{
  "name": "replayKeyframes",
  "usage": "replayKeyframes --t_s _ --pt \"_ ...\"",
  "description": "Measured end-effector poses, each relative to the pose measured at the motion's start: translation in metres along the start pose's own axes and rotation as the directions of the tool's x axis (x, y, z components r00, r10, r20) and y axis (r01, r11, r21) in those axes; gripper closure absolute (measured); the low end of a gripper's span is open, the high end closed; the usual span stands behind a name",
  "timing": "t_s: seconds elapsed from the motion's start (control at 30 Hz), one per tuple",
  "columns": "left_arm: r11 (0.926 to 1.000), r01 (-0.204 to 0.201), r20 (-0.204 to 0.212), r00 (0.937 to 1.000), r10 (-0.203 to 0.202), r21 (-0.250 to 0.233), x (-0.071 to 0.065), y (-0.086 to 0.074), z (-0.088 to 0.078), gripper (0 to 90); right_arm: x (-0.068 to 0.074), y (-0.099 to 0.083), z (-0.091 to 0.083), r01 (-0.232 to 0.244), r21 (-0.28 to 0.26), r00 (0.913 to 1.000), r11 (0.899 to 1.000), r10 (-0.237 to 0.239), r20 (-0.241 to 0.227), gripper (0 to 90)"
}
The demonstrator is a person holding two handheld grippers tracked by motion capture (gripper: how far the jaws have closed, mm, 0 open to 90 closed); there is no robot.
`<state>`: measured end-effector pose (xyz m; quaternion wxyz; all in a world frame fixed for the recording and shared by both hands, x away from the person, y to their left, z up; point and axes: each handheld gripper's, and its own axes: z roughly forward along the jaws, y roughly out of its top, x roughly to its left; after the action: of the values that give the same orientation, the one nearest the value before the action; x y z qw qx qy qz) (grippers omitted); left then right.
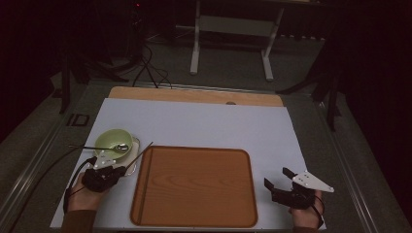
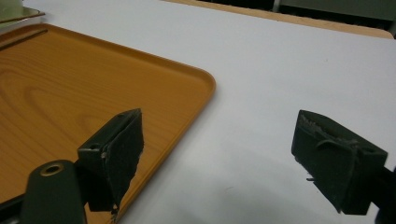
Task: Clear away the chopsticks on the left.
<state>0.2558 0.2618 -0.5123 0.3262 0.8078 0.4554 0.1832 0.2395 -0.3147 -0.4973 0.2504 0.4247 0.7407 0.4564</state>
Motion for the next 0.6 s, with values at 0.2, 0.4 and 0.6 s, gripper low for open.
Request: replayKeyframes --t_s 0.2,0.4,0.6 --pt "0.9999 0.007 -0.002 1.0000 -0.007 -0.009 -0.004 0.002 -0.003 85.3 0.000 0.000 0.000 0.000 -0.001 1.0000 1.000 0.000 0.001 16.7" --pt "0.9999 0.010 -0.004 0.9999 -0.010 -0.013 -0.008 0.004 -0.006 85.2 0.000 0.000 0.000 0.000 -0.001 1.0000 1.000 0.000 0.001 16.7" --pt "0.9998 0.015 -0.008 0.9999 -0.015 -0.016 -0.015 0.006 -0.007 85.2 0.000 0.000 0.000 0.001 -0.001 1.0000 1.000 -0.001 0.001 16.7"
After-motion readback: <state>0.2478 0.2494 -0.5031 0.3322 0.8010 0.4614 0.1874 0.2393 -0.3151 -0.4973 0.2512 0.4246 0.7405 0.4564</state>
